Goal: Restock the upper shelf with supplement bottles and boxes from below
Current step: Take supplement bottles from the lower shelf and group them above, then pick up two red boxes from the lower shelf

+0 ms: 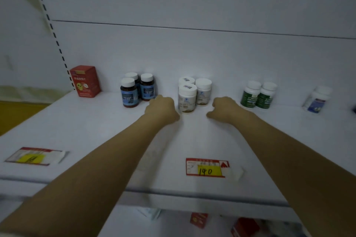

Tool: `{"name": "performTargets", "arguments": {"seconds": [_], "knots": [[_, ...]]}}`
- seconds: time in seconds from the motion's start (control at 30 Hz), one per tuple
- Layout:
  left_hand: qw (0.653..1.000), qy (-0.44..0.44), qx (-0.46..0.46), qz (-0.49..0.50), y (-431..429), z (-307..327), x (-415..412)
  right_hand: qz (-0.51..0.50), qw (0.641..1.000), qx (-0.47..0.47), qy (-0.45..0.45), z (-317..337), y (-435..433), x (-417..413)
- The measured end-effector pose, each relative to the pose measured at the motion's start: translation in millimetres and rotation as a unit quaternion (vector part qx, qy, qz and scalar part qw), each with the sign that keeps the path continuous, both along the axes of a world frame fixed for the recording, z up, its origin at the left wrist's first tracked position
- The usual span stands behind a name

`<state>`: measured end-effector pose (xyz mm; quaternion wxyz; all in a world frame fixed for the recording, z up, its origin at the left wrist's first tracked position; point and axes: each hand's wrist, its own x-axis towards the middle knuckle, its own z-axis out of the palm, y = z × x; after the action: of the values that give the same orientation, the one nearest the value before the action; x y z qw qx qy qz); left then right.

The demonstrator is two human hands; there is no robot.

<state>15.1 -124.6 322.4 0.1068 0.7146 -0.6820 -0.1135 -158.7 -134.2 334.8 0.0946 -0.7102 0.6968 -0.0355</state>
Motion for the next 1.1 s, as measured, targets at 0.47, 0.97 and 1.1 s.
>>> {"name": "performTargets", "arguments": {"seconds": [0.47, 0.97, 1.1], "knots": [[0.996, -0.059, -0.018, -0.066, 186.1, 22.6, 35.2, 0.014, 0.998, -0.013, 0.065, 31.3, 213.4, 15.8], [0.987, -0.069, 0.03, -0.141, 367.4, -29.5, -15.9, -0.09, 0.992, 0.078, -0.032, -30.1, 430.1, -46.7], [0.989, -0.053, 0.038, -0.136, 394.6, -56.8, -40.1, -0.095, 0.992, 0.075, -0.025, -58.5, 458.6, -78.6]]}}
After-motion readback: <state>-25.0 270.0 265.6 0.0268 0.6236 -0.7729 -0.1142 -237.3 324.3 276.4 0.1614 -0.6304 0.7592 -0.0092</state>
